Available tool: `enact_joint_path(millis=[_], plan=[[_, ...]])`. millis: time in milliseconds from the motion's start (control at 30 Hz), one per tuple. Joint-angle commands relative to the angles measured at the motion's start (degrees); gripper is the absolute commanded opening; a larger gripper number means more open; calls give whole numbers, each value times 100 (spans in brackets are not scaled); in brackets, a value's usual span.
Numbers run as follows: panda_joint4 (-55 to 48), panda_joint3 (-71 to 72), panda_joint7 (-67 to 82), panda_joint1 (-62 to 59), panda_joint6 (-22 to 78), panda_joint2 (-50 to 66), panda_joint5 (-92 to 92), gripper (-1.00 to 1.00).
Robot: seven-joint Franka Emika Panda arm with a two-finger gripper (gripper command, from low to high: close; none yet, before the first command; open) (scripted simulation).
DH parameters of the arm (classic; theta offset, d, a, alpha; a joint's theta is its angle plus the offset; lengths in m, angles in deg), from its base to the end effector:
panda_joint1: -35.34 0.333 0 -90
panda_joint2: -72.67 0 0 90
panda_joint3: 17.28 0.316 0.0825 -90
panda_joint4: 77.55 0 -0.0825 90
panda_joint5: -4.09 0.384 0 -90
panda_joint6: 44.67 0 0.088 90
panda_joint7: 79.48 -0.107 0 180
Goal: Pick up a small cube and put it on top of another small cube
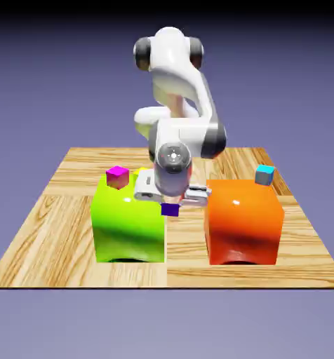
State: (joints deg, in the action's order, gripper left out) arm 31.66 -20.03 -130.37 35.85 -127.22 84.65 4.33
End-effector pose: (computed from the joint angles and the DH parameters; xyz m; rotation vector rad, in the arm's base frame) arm 0.5191 -0.0190 0.3583 2.4383 -1.2243 -0.8679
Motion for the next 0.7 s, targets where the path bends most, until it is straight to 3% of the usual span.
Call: enact_joint_path(millis=[0,367,567,600,667], plan=[[151,-66,24,-50,57,-208,-8,-100],[1612,-712,244,-510,601,-2218,22,-100],[2743,-704,225,-517,-315,-2436,-1,-100],[2743,-704,225,-517,-315,-2436,-1,100],[2535,-706,229,-516,-147,-2396,3,100]])
